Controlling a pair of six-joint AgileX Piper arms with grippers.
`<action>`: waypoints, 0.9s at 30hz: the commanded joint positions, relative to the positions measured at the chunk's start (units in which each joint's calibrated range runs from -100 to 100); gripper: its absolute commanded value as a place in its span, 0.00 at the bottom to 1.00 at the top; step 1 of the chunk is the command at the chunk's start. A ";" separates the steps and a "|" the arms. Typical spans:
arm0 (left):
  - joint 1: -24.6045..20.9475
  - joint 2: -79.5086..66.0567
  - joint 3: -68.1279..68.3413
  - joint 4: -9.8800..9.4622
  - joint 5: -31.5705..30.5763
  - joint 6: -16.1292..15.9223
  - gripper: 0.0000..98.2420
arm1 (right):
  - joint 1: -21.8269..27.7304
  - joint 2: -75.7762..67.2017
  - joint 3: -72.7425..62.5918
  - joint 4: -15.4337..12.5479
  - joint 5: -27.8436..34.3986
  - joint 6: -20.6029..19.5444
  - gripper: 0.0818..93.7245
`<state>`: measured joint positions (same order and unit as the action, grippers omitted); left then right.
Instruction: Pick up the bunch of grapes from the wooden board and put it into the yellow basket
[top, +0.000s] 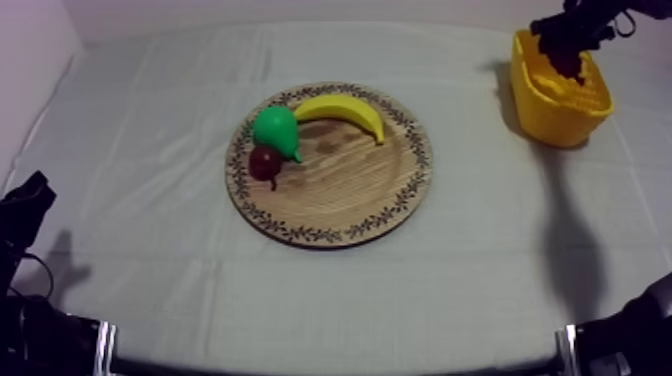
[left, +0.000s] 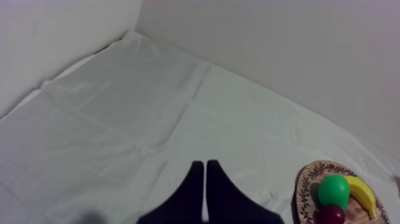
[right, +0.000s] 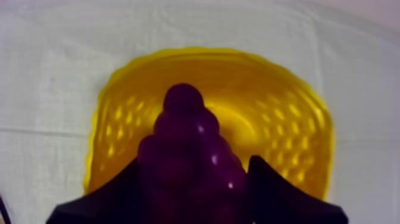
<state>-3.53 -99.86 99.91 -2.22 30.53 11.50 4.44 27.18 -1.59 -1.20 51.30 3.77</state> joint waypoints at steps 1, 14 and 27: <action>0.02 0.03 -0.02 0.00 0.02 0.00 0.00 | -0.06 0.62 0.06 0.29 0.12 -0.35 0.44; 0.02 0.03 -0.02 0.00 0.02 0.00 0.00 | 0.51 1.10 1.87 1.48 -1.34 -1.60 0.50; 0.02 0.03 -0.02 0.00 0.02 0.00 0.00 | 0.38 -1.28 4.52 1.90 -0.05 -1.18 0.88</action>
<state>-3.53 -99.86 99.91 -2.22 30.53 11.50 4.86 26.05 2.83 0.51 51.27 2.71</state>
